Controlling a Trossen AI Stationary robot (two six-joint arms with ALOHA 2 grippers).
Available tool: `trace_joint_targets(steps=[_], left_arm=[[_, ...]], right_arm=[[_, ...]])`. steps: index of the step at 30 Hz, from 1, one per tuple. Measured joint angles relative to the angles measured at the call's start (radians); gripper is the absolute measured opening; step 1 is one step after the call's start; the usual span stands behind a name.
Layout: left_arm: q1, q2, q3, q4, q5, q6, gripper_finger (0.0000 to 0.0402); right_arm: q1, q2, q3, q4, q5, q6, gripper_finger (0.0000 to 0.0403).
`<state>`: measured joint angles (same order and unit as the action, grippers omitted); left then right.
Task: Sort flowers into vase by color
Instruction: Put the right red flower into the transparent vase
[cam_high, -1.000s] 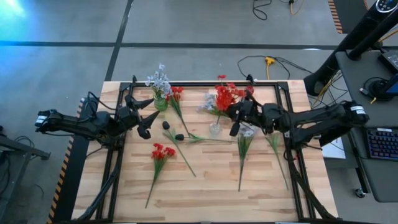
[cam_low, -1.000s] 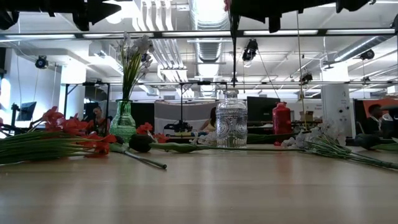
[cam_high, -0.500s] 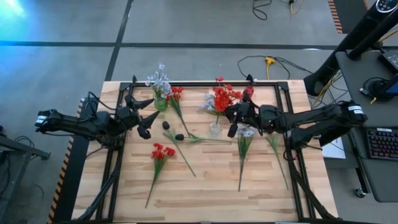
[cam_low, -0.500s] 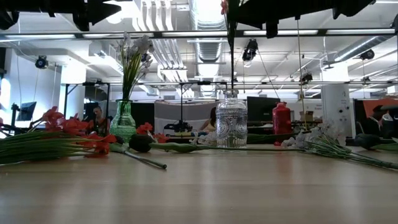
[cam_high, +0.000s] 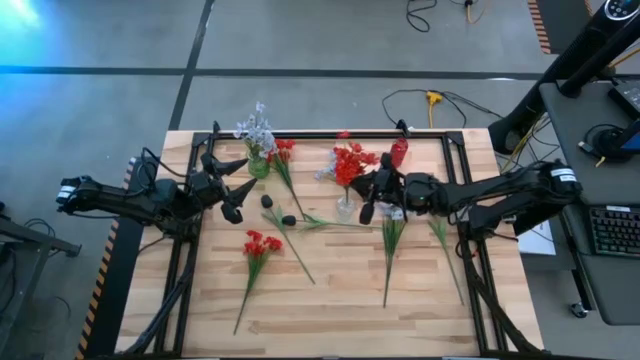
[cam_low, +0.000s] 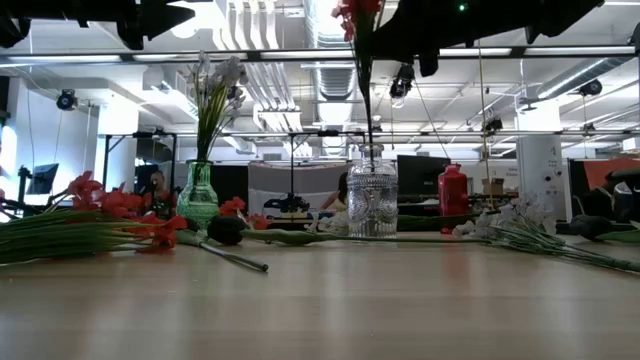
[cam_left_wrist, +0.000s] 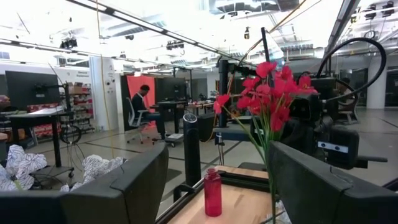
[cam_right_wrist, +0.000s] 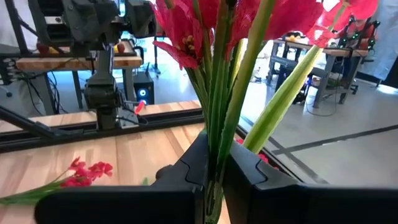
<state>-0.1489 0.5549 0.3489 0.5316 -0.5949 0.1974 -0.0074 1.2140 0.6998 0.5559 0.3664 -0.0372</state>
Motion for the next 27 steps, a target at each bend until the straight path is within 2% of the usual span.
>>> trace_joint_targets(steps=[27], left_arm=[[0.0, 0.0, 0.0, -0.002, 0.0, 0.0, 0.0256]], right_arm=[[0.0, 0.067, -0.001, -0.027, 0.0, 0.0, 0.0023]])
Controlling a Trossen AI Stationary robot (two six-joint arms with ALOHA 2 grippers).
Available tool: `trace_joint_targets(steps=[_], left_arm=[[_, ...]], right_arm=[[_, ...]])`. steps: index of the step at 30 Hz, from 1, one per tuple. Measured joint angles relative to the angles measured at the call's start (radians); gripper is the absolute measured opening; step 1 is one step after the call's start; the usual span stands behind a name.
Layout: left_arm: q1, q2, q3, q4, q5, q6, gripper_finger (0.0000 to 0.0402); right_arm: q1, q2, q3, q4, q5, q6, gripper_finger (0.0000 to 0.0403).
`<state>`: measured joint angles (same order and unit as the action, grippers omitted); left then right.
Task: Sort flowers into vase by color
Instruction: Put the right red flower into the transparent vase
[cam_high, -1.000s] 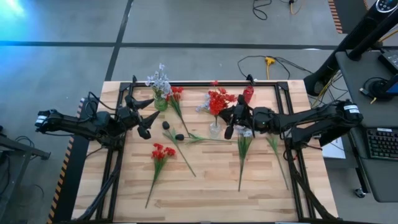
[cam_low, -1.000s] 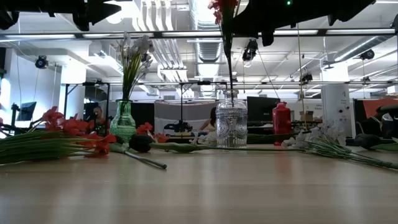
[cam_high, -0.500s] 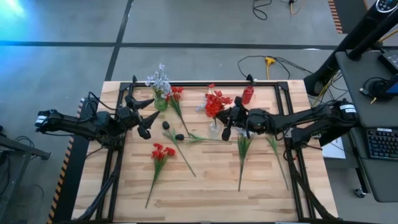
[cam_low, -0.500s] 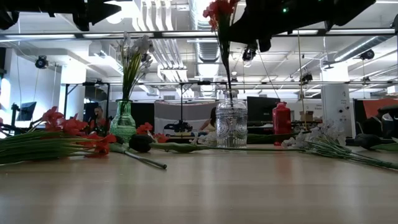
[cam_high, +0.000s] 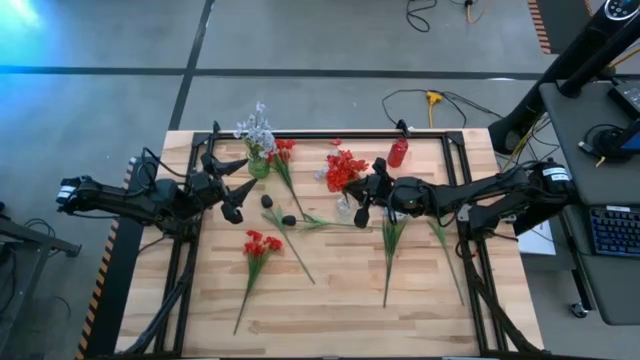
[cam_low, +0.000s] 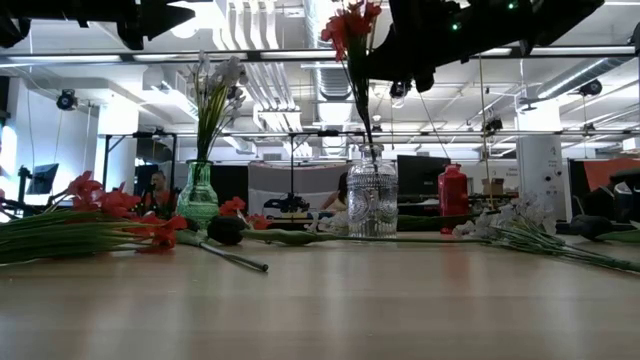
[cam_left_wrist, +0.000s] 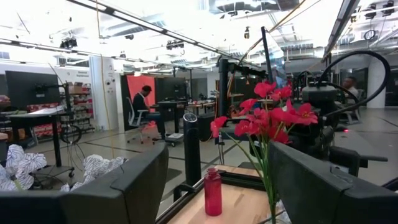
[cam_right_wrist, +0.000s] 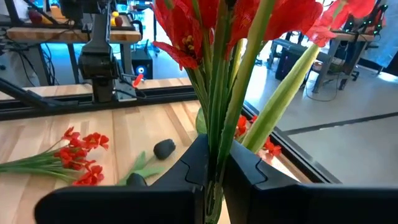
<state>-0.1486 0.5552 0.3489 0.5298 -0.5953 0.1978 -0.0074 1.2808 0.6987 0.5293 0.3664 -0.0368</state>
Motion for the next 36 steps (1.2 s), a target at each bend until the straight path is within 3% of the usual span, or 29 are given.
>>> trace_joint_targets(steps=[7, 36], left_arm=[[0.0, 0.0, 0.0, 0.0, 0.0, 0.0, 0.0256], [0.0, 0.0, 0.0, -0.004, 0.0, 0.0, 0.0256]], right_arm=[[0.0, 0.004, 0.0, -0.001, 0.0, 0.015, 0.004], [0.0, 0.002, 0.001, -0.082, 0.001, 0.106, 0.0189]])
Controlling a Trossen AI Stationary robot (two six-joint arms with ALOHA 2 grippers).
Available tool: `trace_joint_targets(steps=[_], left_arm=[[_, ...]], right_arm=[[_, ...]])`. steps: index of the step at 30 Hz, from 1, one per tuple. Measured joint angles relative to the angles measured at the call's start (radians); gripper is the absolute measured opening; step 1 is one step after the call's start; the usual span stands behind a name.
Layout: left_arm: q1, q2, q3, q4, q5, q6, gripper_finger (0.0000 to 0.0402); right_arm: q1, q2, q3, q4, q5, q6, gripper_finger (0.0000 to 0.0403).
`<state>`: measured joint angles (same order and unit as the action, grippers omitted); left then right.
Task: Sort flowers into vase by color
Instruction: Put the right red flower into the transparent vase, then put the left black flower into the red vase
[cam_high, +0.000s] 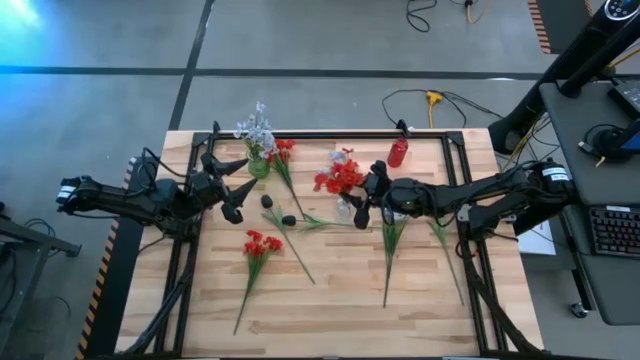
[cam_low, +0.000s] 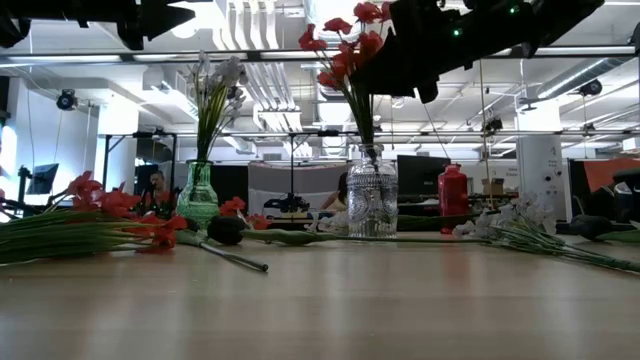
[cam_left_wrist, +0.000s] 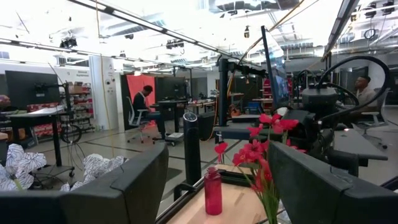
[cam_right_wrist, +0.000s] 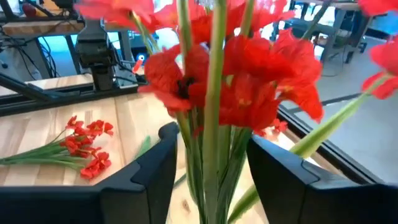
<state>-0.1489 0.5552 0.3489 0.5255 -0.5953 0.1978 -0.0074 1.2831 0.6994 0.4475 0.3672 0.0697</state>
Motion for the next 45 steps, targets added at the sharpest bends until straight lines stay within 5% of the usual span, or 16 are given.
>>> trace_joint_targets(steps=[10, 24, 36, 45], left_arm=[[0.0, 0.0, 0.0, -0.008, 0.0, -0.021, 0.0256], [-0.001, 0.092, 0.001, -0.016, 0.011, -0.132, 0.0256], [-0.006, 0.208, 0.23, -0.457, 0.013, -0.182, 0.0256], [-0.045, 0.297, 0.288, -0.539, 0.03, -0.182, 0.0256]], right_arm=[[0.0, -0.066, 0.0, -0.09, 0.0, 0.023, 0.0231], [0.0, -0.26, 0.001, -0.452, 0.0, 0.215, 0.0253], [0.0, -0.293, 0.091, -0.78, -0.001, 0.362, 0.0245], [0.007, -0.291, 0.188, -0.96, -0.008, 0.38, 0.0245]])
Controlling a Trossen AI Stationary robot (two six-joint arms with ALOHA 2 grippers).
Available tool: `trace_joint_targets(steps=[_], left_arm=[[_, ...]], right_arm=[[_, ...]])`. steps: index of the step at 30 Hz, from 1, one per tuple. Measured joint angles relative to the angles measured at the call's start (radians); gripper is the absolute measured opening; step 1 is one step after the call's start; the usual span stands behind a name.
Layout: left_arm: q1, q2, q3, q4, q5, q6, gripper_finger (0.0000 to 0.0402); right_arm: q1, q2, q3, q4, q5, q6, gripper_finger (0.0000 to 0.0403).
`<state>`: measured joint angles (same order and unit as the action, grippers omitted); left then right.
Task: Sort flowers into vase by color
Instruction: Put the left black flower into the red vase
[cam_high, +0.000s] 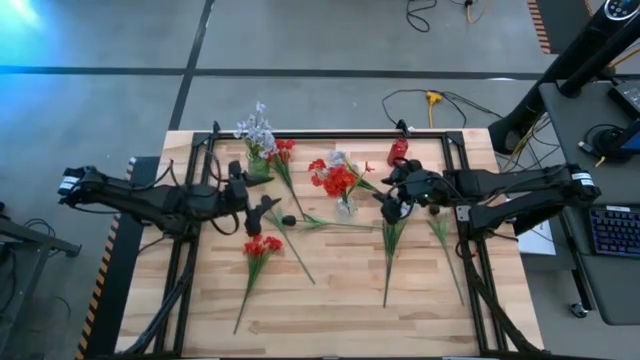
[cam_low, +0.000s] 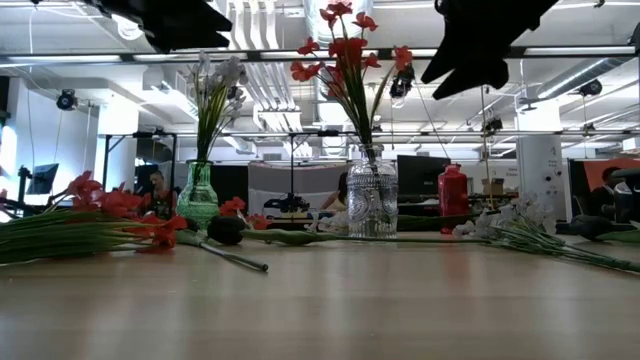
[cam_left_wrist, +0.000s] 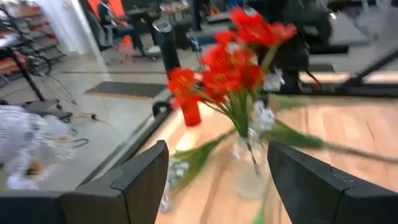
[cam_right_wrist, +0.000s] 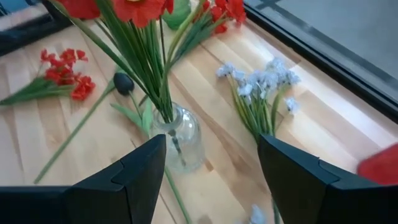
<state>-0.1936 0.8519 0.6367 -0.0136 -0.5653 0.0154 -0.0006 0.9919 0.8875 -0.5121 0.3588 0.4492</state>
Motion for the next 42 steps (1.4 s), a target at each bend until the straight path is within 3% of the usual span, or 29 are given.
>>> trace_joint_targets(steps=[6, 15, 28, 42], left_arm=[[-0.082, 0.058, 0.081, -0.205, 0.051, -0.067, 0.0256], [-0.219, 0.209, 0.168, -0.402, 0.081, -0.126, 0.0256], [-0.232, 0.499, 0.255, -0.476, 0.166, -0.096, 0.0256], [-0.232, 0.8, 0.333, -0.473, 0.192, -0.013, 0.0256]], right_arm=[[0.033, 0.004, 0.061, -0.127, -0.001, 0.016, 0.024], [0.089, 0.004, 0.094, -0.141, -0.056, 0.026, 0.0244], [0.102, 0.004, 0.095, -0.141, -0.114, 0.052, 0.0245], [0.102, 0.004, 0.124, -0.198, -0.184, 0.136, 0.0243]])
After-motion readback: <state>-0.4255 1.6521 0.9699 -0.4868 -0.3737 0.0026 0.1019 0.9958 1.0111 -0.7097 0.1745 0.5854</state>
